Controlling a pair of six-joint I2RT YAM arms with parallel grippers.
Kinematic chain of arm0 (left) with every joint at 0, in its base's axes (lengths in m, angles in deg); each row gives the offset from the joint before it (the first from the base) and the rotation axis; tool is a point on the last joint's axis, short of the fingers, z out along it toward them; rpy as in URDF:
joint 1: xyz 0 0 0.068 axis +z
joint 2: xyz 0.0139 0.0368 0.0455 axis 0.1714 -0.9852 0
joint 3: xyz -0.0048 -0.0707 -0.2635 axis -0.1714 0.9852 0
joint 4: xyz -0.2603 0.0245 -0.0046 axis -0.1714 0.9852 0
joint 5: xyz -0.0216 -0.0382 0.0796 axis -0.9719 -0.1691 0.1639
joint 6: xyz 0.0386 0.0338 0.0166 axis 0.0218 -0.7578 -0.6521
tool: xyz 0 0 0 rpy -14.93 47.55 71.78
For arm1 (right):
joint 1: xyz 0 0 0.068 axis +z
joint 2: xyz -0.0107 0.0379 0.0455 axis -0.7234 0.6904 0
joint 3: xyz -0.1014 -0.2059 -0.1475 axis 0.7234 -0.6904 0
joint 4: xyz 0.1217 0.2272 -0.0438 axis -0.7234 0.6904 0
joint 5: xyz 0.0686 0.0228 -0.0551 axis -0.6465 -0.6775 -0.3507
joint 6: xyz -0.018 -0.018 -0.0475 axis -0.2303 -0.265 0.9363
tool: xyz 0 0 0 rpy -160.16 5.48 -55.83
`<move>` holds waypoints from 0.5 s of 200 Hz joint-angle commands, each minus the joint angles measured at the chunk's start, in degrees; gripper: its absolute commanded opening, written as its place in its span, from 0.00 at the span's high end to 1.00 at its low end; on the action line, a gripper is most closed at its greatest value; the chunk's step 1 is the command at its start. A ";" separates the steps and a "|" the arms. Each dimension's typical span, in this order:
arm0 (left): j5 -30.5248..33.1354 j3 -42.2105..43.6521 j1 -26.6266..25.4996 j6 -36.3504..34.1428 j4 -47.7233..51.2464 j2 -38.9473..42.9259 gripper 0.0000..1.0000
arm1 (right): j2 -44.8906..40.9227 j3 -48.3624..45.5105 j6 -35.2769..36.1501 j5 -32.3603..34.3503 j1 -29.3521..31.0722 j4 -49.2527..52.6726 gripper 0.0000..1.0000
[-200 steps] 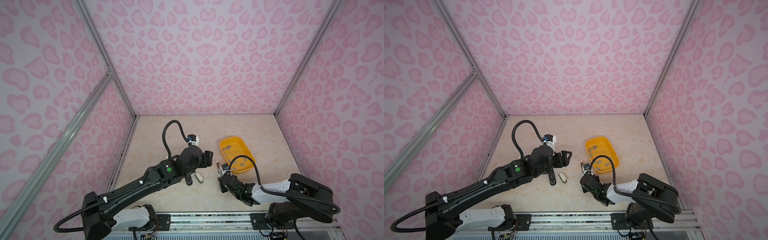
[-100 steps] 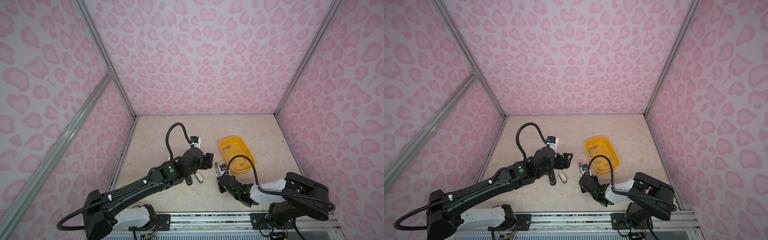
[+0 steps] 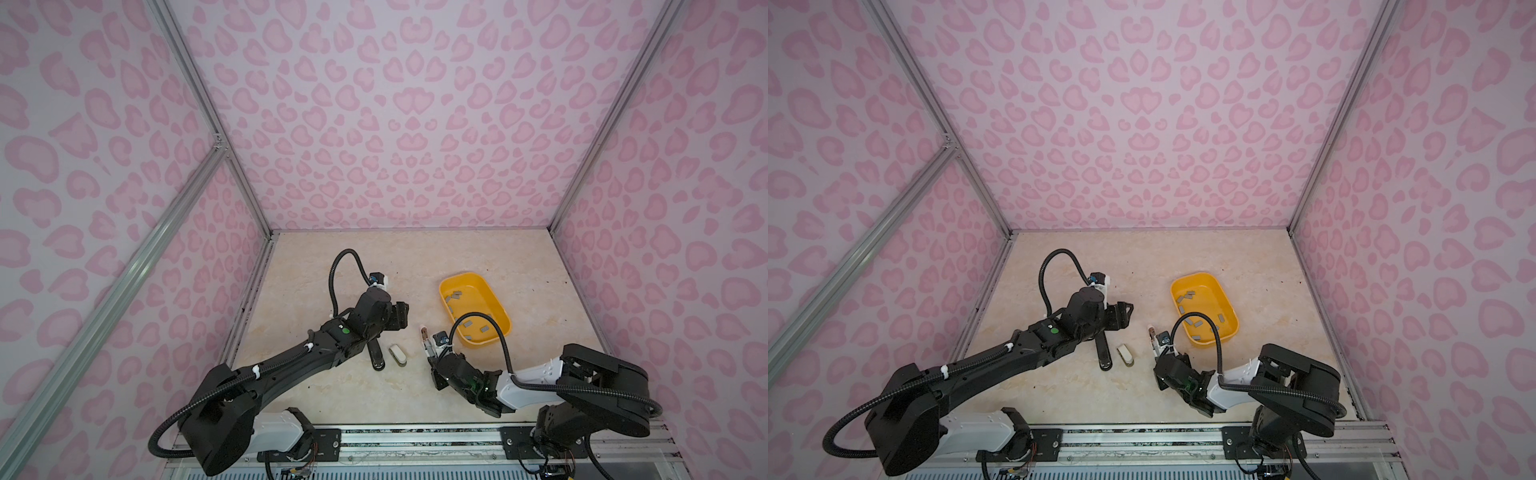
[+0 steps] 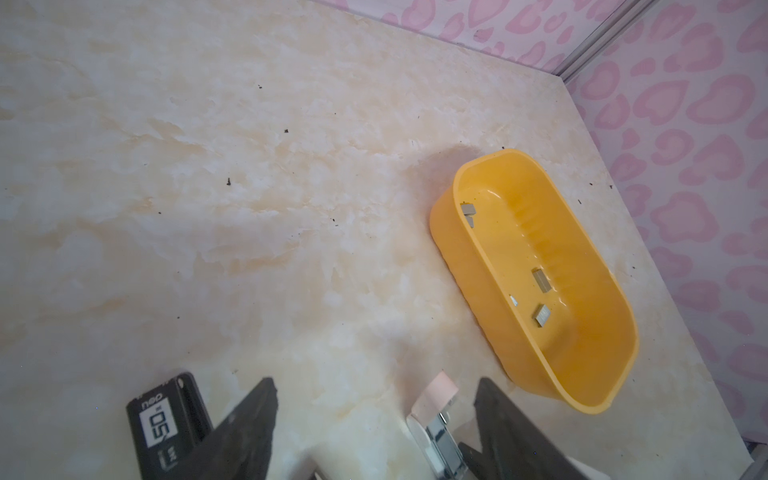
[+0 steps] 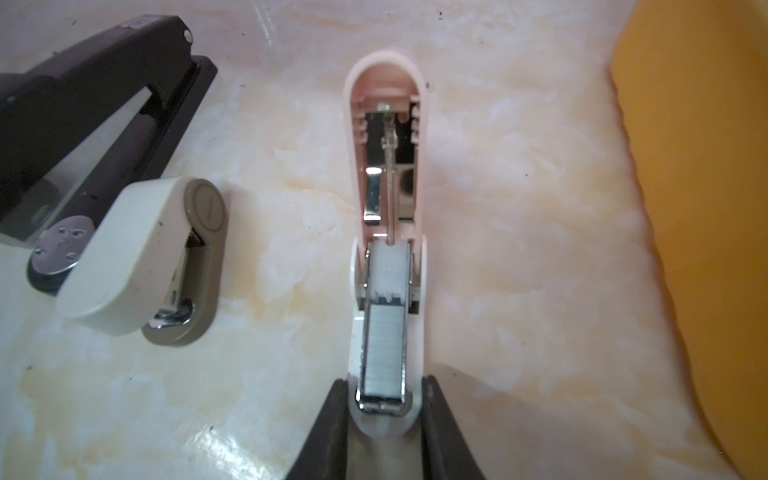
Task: Load the staples into the stapler
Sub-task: 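Move the right gripper over the open pink stapler while the left gripper repositions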
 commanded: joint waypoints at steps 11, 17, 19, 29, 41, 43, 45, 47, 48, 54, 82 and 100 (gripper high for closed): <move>-3.40 -2.39 1.04 -2.13 -3.09 -4.61 0.28 | 0.60 -0.72 -0.19 -2.37 0.21 -0.90 0.79; -3.18 -2.91 1.00 -2.40 -3.02 -5.45 0.28 | 0.63 -0.84 -0.22 -2.40 0.30 -1.22 0.79; -3.13 -3.03 1.01 -2.52 -2.95 -5.65 0.29 | 0.67 -0.91 -0.22 -2.42 0.23 -1.32 0.79; -3.08 -3.86 1.05 -2.92 -2.67 -7.09 0.29 | 0.82 -1.16 -0.31 -2.56 0.28 -1.75 0.79; -3.40 -4.84 1.08 -3.38 -2.31 -8.70 0.33 | 0.90 -1.40 -0.38 -2.55 0.30 -2.22 0.80; -3.51 -4.98 1.05 -3.45 -2.24 -8.92 0.33 | 0.93 -1.45 -0.35 -2.55 0.30 -2.27 0.79; -3.54 -5.13 1.07 -3.47 -2.16 -9.24 0.33 | 0.94 -1.46 -0.37 -2.59 0.30 -2.33 0.80; -3.55 -5.23 1.05 -3.54 -2.01 -9.47 0.34 | 0.94 -1.47 -0.37 -2.63 0.30 -2.43 0.80; -3.55 -5.34 1.05 -3.55 -2.03 -9.57 0.34 | 0.94 -1.51 -0.39 -2.63 0.30 -2.43 0.80; -3.47 -5.67 1.06 -3.56 -1.96 -10.23 0.35 | 0.91 -1.49 -0.38 -2.59 0.32 -2.64 0.80; -3.93 -6.87 1.06 -3.98 -1.81 -13.06 0.37 | 0.94 -1.64 -0.15 -2.72 0.41 -3.09 0.80; -4.34 -7.54 1.04 -4.18 -1.57 -14.82 0.38 | 1.02 -1.63 -0.14 -2.72 0.46 -3.40 0.80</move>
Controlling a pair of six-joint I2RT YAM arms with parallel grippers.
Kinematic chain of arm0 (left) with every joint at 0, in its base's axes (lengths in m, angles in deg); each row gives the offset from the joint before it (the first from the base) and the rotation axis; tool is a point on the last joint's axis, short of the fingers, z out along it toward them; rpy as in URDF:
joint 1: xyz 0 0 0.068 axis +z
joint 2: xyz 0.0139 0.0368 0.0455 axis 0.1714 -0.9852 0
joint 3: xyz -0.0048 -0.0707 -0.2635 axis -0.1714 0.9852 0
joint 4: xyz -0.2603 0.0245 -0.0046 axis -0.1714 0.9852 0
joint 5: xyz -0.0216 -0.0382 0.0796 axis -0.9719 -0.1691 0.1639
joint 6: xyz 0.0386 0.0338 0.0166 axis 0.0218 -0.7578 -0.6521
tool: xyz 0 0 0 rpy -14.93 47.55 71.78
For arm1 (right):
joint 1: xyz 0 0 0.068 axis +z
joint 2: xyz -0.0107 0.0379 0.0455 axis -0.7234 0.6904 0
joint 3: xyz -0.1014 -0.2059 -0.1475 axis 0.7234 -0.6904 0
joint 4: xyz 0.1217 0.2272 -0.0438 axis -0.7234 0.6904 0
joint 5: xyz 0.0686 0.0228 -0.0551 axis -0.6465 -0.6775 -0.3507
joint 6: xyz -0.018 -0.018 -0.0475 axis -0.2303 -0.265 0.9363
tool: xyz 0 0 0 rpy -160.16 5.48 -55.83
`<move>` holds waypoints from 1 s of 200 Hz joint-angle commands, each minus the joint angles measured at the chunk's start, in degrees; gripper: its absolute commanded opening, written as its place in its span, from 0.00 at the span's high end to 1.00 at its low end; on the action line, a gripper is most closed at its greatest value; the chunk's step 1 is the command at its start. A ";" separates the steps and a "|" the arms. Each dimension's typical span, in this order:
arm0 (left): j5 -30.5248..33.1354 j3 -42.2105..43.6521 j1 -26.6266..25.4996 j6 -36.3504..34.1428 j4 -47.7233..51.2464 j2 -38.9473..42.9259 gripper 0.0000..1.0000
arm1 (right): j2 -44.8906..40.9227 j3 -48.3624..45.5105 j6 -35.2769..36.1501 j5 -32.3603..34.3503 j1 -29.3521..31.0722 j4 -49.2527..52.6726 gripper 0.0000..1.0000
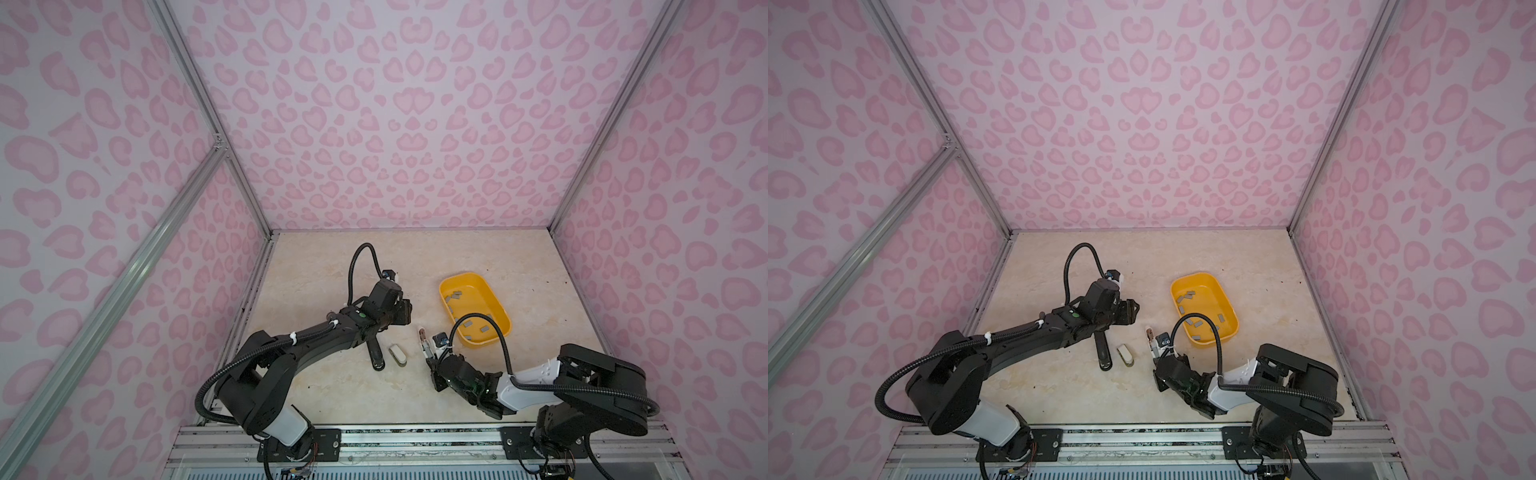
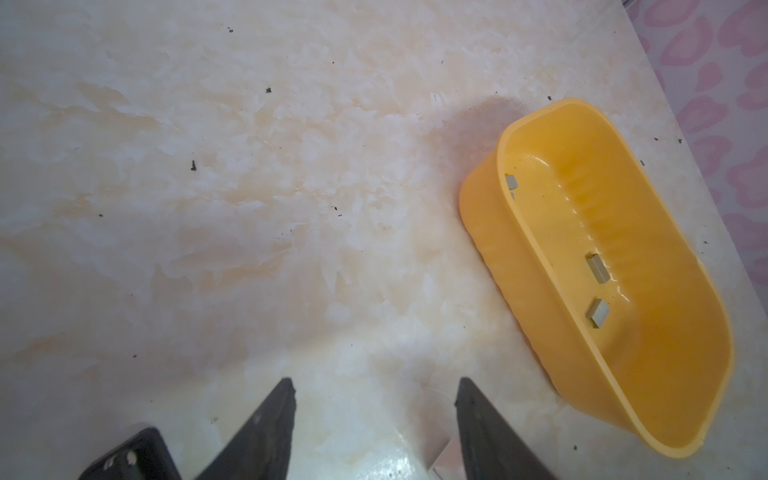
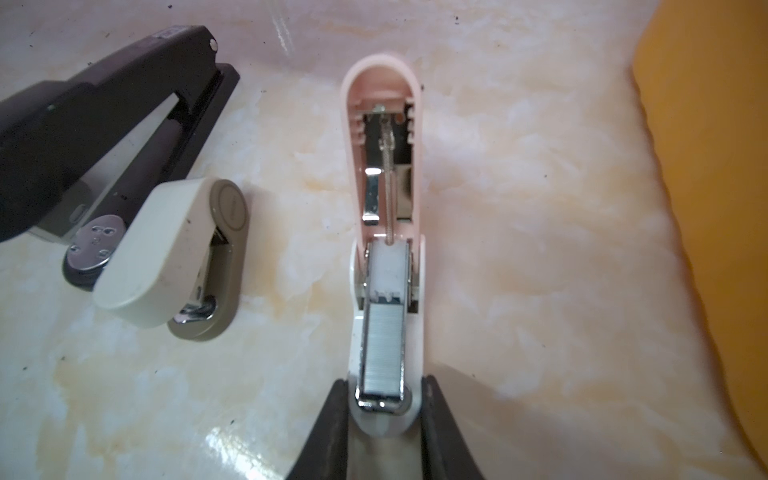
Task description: Load the staples into the stapler
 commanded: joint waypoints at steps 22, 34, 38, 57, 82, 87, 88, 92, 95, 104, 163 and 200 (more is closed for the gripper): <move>-1.62 -1.88 -0.07 -0.79 -1.43 -3.63 0.38 | 0.56 -0.39 -0.18 -1.63 0.14 -0.03 0.80; -2.31 -2.25 -0.06 -0.61 -1.47 -4.62 0.39 | 0.50 -0.44 -0.17 -1.63 0.16 -0.26 0.80; -2.42 -2.41 -0.05 -0.54 -1.52 -4.92 0.39 | 0.52 -0.47 -0.18 -1.61 0.13 -0.32 0.80; -2.47 -2.84 -0.12 -0.35 -1.45 -6.05 0.40 | 0.29 -0.50 -0.11 -1.63 0.16 -0.39 0.80; -2.35 -3.19 -0.27 -0.01 -1.35 -7.40 0.41 | 0.24 -0.20 0.00 -1.55 0.16 -0.12 0.80; -2.27 -3.32 -0.36 0.00 -1.38 -7.59 0.42 | 0.31 -0.24 0.00 -1.48 0.13 -0.10 0.80; -2.26 -3.32 -0.38 0.05 -1.36 -7.62 0.42 | 0.33 -0.20 0.00 -1.47 0.17 -0.10 0.80; -2.25 -3.32 -0.36 0.09 -1.39 -7.80 0.42 | 0.32 -0.24 0.00 -1.46 0.13 -0.17 0.80; -2.18 -3.32 -0.40 0.09 -1.35 -7.90 0.42 | 0.36 -0.24 0.01 -1.38 0.13 -0.15 0.80; -1.71 -3.31 -0.61 0.09 -1.18 -8.23 0.43 | 0.39 -0.21 -0.05 -1.24 0.13 -0.10 0.80; -0.33 -2.85 -3.00 -0.47 -1.02 -8.42 0.47 | 0.76 0.11 -0.08 -1.15 0.15 0.03 0.80; 0.69 -1.03 -6.00 -1.67 -1.72 -5.59 0.47 | 0.60 -0.13 -0.27 -0.84 0.04 -0.26 0.81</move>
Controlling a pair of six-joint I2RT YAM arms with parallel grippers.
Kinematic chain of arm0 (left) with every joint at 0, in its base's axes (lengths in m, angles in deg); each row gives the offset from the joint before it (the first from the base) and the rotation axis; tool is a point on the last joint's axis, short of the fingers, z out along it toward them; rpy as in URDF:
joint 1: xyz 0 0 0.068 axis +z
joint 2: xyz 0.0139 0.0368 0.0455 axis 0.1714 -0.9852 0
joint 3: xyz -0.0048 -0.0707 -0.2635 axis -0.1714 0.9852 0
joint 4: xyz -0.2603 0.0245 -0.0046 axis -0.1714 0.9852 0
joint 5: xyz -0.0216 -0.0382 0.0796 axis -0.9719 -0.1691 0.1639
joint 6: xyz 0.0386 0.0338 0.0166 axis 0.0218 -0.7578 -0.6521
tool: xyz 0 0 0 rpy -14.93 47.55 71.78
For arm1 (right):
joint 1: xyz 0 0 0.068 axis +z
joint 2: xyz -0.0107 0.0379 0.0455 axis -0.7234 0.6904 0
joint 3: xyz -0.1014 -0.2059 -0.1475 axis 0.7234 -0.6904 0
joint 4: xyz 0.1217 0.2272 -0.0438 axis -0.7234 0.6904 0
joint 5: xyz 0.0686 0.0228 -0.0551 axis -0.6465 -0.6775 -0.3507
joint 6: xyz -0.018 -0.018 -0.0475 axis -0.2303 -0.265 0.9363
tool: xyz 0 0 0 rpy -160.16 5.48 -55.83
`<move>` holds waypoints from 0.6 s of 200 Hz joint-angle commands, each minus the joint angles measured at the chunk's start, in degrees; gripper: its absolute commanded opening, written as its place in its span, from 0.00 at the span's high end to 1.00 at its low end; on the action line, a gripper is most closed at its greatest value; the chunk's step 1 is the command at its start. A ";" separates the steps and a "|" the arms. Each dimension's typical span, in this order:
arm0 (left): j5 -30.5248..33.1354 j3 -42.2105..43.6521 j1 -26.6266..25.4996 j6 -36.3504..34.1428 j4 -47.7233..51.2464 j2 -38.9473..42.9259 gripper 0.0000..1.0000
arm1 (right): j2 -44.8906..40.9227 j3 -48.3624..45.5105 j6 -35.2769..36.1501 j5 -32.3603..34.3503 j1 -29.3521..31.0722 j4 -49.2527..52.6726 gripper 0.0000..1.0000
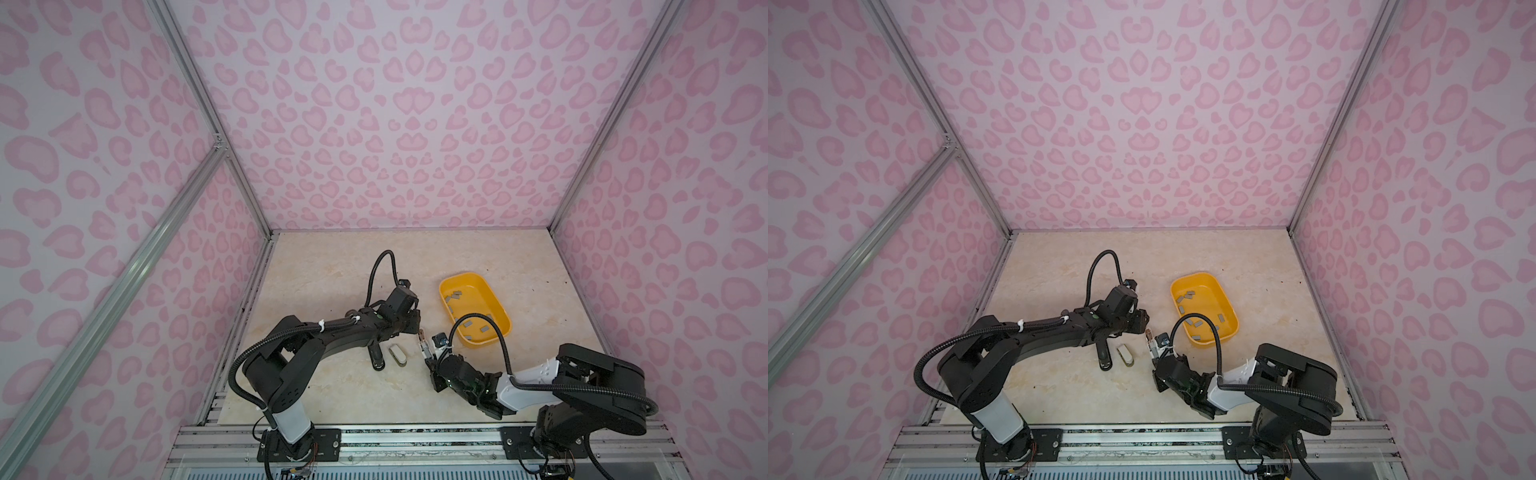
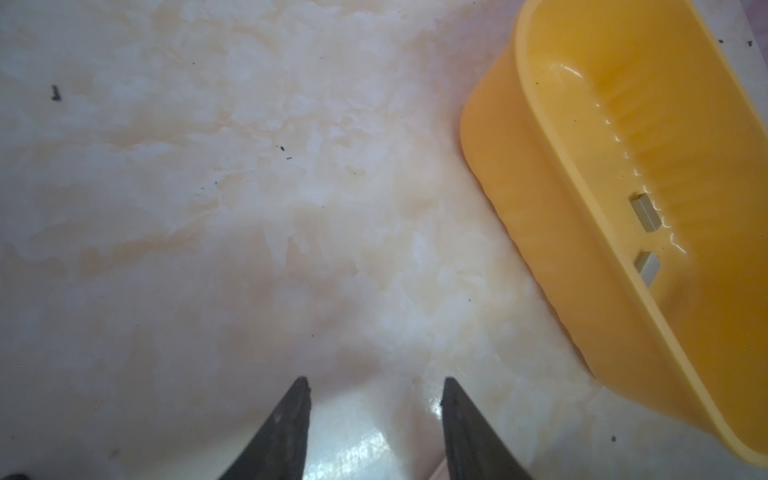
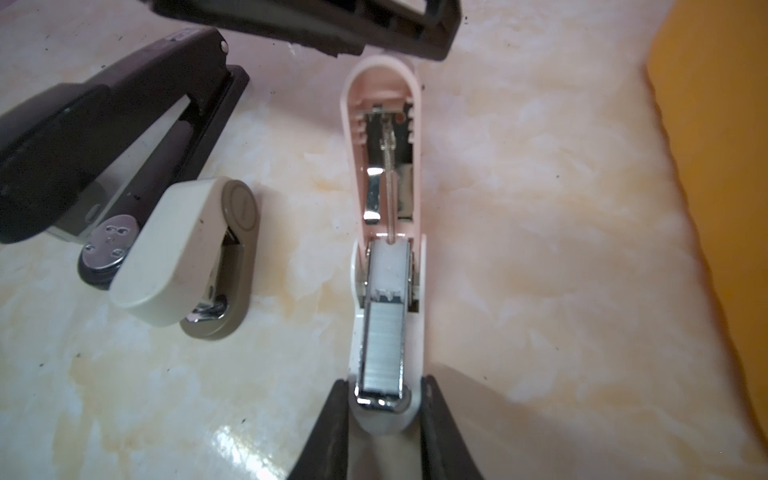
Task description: Load the staples into the stapler
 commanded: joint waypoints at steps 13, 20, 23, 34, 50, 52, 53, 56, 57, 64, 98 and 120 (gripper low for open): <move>0.28 2.61 -1.34 -0.48 -2.34 3.24 0.49 | 0.17 -0.29 -0.40 -0.06 0.00 0.45 0.81; -0.02 3.48 -1.51 -0.21 -2.82 3.95 0.50 | 0.18 -0.40 -0.44 0.02 -0.05 0.39 0.81; -0.14 3.87 -1.52 -0.12 -2.98 4.25 0.50 | 0.10 -0.42 -0.42 0.03 -0.01 0.32 0.80; -0.30 4.95 -1.70 0.18 -3.29 5.32 0.52 | 0.06 -0.42 -0.49 0.12 0.00 0.31 0.80; -1.52 6.20 -1.88 0.28 -3.98 6.58 0.55 | 0.08 -0.45 -0.53 0.03 -0.01 0.20 0.80; -1.67 6.39 -1.88 0.28 -4.15 6.71 0.56 | 0.06 -0.43 -0.53 0.03 -0.01 0.20 0.81; -1.80 6.44 -1.92 0.28 -4.22 6.76 0.56 | 0.08 -0.42 -0.49 0.03 -0.01 0.21 0.81; -2.18 6.65 -1.96 0.28 -4.40 6.86 0.57 | 0.06 -0.42 -0.48 0.04 -0.01 0.16 0.81; -2.27 6.70 -2.05 0.28 -4.48 6.92 0.57 | 0.07 -0.46 -0.51 0.04 -0.01 0.19 0.81; -2.65 7.16 -2.20 0.28 -4.82 7.14 0.58 | 0.04 -0.50 -0.53 0.03 0.04 0.08 0.80; -3.94 8.91 -3.75 -0.39 -7.33 7.90 0.60 | 0.34 -0.95 -0.97 0.21 -0.01 -0.94 0.80; -3.94 9.81 -4.84 -1.07 -8.99 8.54 0.60 | 0.52 -0.86 -0.99 -0.05 -0.01 -1.18 0.81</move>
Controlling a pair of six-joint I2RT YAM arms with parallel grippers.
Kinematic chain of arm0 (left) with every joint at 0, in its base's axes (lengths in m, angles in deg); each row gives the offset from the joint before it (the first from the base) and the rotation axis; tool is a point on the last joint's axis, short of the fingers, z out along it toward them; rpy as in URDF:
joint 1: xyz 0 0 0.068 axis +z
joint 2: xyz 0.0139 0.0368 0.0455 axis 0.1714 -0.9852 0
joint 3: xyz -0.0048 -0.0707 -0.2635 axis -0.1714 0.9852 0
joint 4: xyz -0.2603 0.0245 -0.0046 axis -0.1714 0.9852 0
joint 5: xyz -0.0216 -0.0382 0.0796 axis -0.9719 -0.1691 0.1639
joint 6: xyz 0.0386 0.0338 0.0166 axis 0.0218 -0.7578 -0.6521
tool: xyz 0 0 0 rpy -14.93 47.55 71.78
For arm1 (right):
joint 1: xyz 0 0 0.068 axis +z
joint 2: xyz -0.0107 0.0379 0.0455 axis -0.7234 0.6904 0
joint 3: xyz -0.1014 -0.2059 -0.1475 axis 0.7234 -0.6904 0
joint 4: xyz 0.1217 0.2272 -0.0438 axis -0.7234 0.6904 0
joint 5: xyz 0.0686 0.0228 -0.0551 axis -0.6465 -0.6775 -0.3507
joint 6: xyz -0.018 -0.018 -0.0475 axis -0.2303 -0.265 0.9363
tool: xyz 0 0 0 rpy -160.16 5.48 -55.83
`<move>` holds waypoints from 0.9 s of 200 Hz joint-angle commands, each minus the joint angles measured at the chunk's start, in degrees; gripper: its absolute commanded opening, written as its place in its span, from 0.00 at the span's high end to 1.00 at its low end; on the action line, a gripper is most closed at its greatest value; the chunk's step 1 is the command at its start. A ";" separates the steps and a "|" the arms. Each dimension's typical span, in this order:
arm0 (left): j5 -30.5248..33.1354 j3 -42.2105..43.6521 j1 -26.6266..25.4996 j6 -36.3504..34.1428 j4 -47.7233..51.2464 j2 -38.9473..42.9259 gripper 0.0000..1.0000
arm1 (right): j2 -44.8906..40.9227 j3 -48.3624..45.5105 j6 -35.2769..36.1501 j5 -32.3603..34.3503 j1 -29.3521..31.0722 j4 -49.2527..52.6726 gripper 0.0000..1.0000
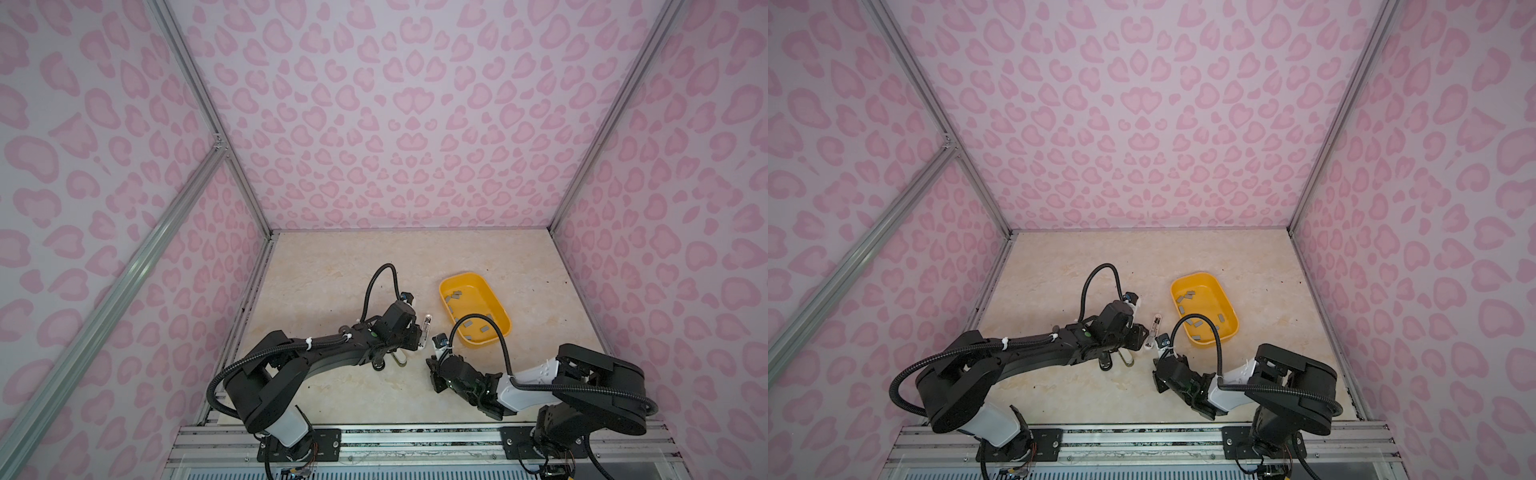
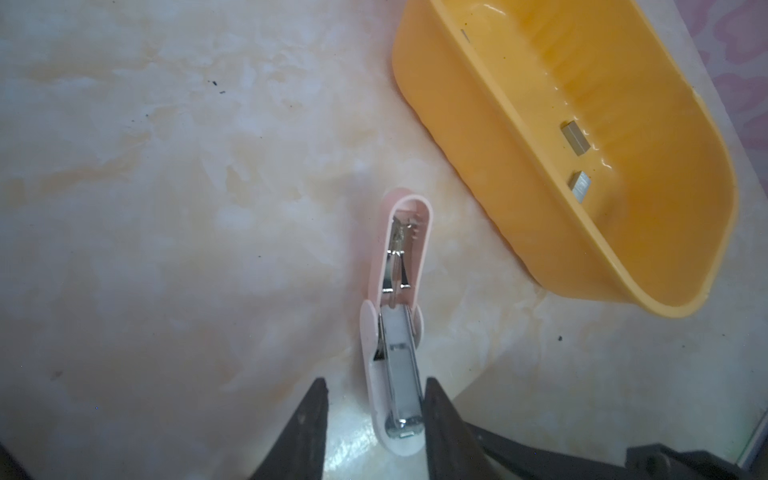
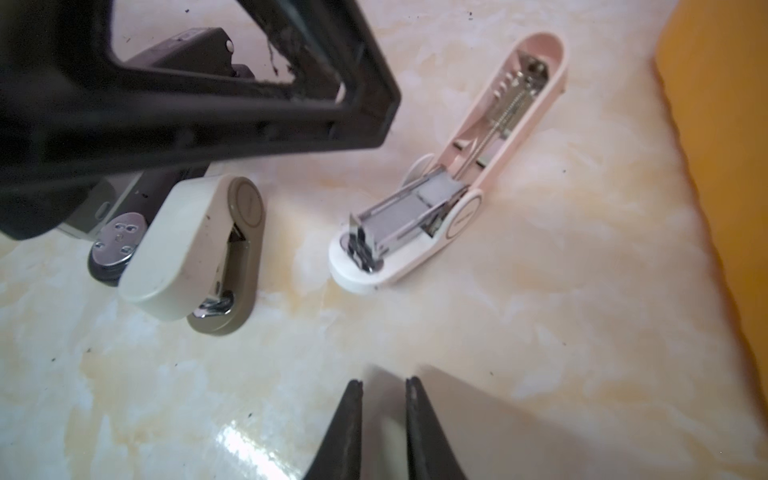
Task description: Load the staples into the stapler
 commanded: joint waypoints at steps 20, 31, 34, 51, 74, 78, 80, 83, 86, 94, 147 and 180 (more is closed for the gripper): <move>0.13 1.78 -1.09 -1.06 -4.72 2.16 0.60 | 0.46 -0.46 -0.54 0.09 0.04 -0.52 0.80; 1.15 2.17 -1.09 -0.89 -4.60 2.89 0.60 | 0.37 -0.42 -0.46 0.03 0.08 -0.46 0.80; 1.46 2.37 -1.09 -0.84 -4.60 3.13 0.60 | 0.32 -0.38 -0.43 0.03 0.08 -0.39 0.80; 3.27 3.30 -1.09 -0.57 -4.40 4.81 0.60 | 0.08 -0.54 -0.49 0.25 0.08 -0.35 0.77; 5.68 4.43 -1.09 -0.35 -4.08 7.48 0.60 | -1.10 -1.07 -0.73 0.69 0.08 -0.24 0.68; 5.99 4.55 -1.09 -0.35 -3.92 7.90 0.60 | -1.38 -1.16 -0.71 0.73 0.10 -0.22 0.67; 6.18 4.60 -1.09 -0.29 -3.90 8.17 0.60 | -1.59 -1.21 -0.75 0.73 0.09 -0.20 0.67; 6.54 4.68 -1.09 -0.27 -3.66 8.41 0.59 | -1.79 -1.29 -0.75 0.74 0.08 -0.17 0.66; 6.92 4.73 -1.09 -0.20 -3.52 8.82 0.60 | -2.05 -1.33 -0.75 0.74 0.15 -0.16 0.66; 7.79 5.02 -1.13 -0.02 -2.97 9.85 0.60 | -2.75 -1.51 -0.62 0.73 0.29 -0.22 0.64; 12.80 7.92 -1.07 0.35 -0.37 18.77 0.59 | -2.30 4.60 -0.81 5.56 2.29 5.95 0.36; 14.61 10.25 -1.00 0.35 1.45 23.95 0.58 | 2.90 10.20 -5.13 11.84 1.78 12.14 0.22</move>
